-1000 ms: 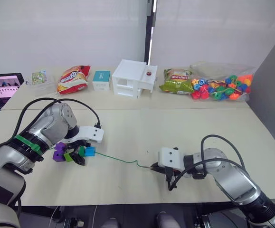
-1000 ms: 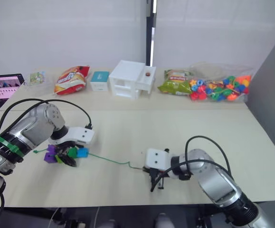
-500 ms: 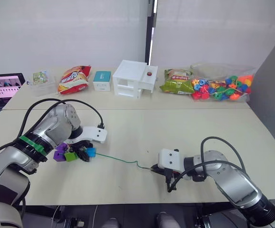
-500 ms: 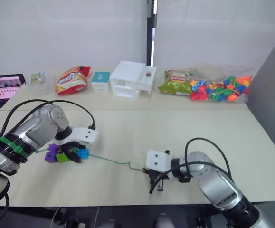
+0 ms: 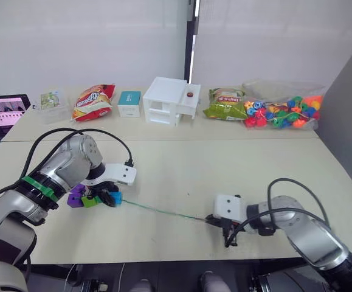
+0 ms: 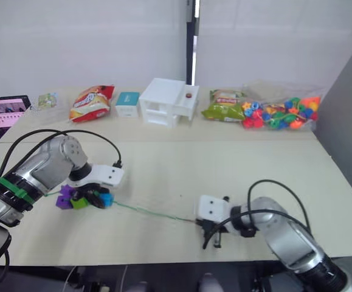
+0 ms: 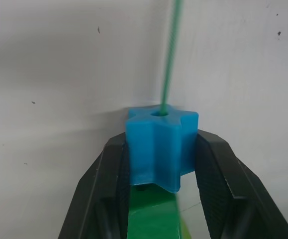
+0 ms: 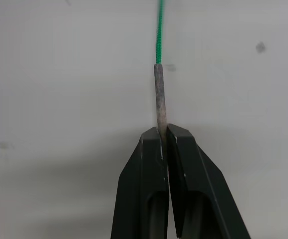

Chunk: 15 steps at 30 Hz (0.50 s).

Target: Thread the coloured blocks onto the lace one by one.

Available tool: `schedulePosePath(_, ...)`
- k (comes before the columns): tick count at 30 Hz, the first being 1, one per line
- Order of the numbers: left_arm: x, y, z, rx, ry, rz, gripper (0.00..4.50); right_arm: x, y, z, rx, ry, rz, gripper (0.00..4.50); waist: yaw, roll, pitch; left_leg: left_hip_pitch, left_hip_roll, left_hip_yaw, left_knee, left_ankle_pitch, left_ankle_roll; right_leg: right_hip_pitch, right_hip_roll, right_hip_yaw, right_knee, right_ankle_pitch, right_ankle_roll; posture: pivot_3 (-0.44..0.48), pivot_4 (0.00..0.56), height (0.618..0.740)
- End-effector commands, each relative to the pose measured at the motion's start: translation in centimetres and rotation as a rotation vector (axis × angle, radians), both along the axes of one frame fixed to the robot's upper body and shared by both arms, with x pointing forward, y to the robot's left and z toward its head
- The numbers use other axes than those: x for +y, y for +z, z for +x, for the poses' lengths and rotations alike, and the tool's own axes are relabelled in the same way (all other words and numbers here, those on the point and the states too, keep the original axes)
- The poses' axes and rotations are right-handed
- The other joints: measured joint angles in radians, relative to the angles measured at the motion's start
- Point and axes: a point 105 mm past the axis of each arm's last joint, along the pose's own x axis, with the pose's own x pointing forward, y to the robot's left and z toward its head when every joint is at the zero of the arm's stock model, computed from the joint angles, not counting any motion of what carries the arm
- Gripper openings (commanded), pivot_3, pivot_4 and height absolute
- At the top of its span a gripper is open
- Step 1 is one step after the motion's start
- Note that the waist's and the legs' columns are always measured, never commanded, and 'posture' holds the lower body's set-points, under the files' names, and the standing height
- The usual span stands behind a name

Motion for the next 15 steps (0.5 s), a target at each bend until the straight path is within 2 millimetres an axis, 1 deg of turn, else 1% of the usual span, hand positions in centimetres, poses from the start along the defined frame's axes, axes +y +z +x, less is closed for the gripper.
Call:
schedulePosePath(1, 2.8, -1.2, 0.0, 0.005, 0.056, 0.075, 1.3, -3.0, 0.7, 0.3, -0.033, -0.065, -0.036, 0.0, -0.001, 0.0, 0.0, 0.0, 0.0, 0.0, 0.0, 0.0, 0.0, 0.0, 0.0, 0.0, 0.0, 0.0, 0.0, 0.0, 0.15, 0.74)
schedulePosePath(3, 3.4, -1.2, 0.1, 0.0, 0.063, 0.086, 1.3, -3.8, 0.6, 0.1, -0.032, -0.084, -0.051, 0.0, -0.004, 0.0, 0.0, 0.003, 0.0, 0.001, 0.0, 0.0, 0.001, 0.002, 0.0, 0.001, 0.001, 0.0, 0.0, 0.0, 0.15, 0.74)
schedulePosePath(5, 4.5, -1.2, 0.2, -0.01, 0.104, 0.09, 1.3, -5.2, 0.6, 0.1, -0.033, -0.12, -0.07, 0.0, -0.005, 0.0, 0.0, 0.005, 0.0, 0.002, 0.0, 0.0, 0.001, 0.003, 0.001, 0.002, 0.004, -0.001, 0.0, 0.0, 0.15, 0.74)
schedulePosePath(7, 5.2, -1.1, 0.3, -0.02, 0.13, 0.094, 1.3, -6.0, 0.6, 0.1, -0.039, -0.141, -0.079, 0.0, -0.007, 0.0, 0.0, 0.007, 0.001, 0.002, 0.0, 0.0, 0.001, 0.003, 0.002, 0.003, 0.005, -0.001, -0.001, 0.0, 0.15, 0.74)
schedulePosePath(13, 6.5, -1.1, 0.2, -0.03, 0.189, 0.088, 1.3, -7.1, 0.9, 0.7, -0.066, -0.164, -0.102, 0.0, -0.017, 0.001, -0.001, 0.008, 0.001, 0.003, 0.0, 0.0, 0.001, 0.004, 0.002, 0.004, 0.007, -0.001, -0.001, 0.0, 0.15, 0.74)
schedulePosePath(15, 7.1, -1.0, 0.2, -0.043, 0.207, 0.096, 1.3, -7.2, 1.0, 1.0, -0.072, -0.163, -0.103, 0.0, -0.019, 0.001, -0.001, 0.008, 0.001, 0.003, 0.0, 0.0, 0.001, 0.004, 0.002, 0.004, 0.007, -0.001, -0.001, 0.0, 0.15, 0.74)
